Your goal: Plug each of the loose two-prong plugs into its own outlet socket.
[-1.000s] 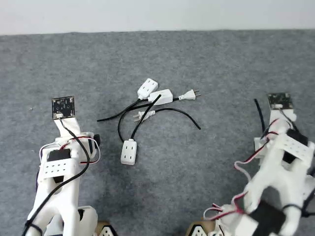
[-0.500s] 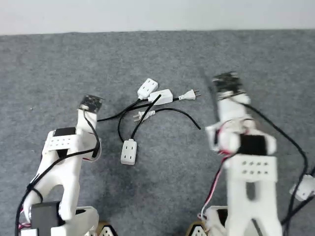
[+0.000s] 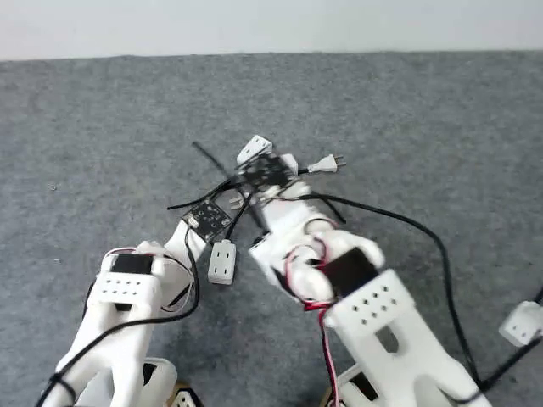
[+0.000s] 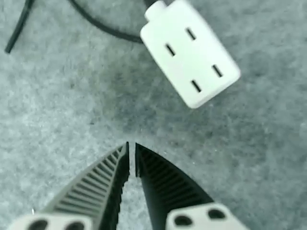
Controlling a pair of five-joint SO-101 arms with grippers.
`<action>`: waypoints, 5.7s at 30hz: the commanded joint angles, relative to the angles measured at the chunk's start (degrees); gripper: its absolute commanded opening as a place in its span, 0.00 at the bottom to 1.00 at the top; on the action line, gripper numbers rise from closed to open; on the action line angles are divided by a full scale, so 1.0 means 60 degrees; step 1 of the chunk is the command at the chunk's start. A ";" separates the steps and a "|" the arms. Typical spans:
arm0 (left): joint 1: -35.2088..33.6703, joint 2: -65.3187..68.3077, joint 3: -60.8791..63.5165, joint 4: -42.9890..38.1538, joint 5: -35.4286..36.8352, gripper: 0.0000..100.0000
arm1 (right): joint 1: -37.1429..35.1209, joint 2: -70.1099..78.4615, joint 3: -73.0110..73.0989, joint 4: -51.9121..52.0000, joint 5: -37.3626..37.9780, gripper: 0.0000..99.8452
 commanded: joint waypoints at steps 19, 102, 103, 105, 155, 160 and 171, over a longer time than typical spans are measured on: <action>-0.0484 0.2960 -0.2322 0.0498 0.0469 0.02 | -0.0901 -0.2381 0.0161 0.0227 -0.0454 0.01; -0.0733 -0.4864 0.2147 -0.0967 0.1993 0.02 | 0.3875 0.0418 -0.0557 -0.1751 -0.5641 0.15; -0.0733 -0.4864 0.2147 -0.0967 0.1993 0.02 | 0.4007 0.0418 -0.0630 -0.1751 -0.5641 0.16; -0.0733 -0.4864 0.2147 -0.0967 0.1993 0.02 | 0.4242 0.0418 -0.0659 -0.1736 -0.5670 0.18; -0.0733 -0.4864 0.2161 -0.0923 0.1553 0.02 | 0.1502 0.8110 -0.3590 -0.0623 -0.7033 0.02; -0.0733 -0.4864 0.2161 -0.0923 0.1538 0.02 | 0.1692 0.8095 -0.3634 -0.0623 -0.6535 0.01; -0.0733 -0.4864 0.2176 -0.0923 0.1538 0.02 | 0.3011 0.8198 -0.4396 0.1223 -0.2740 0.08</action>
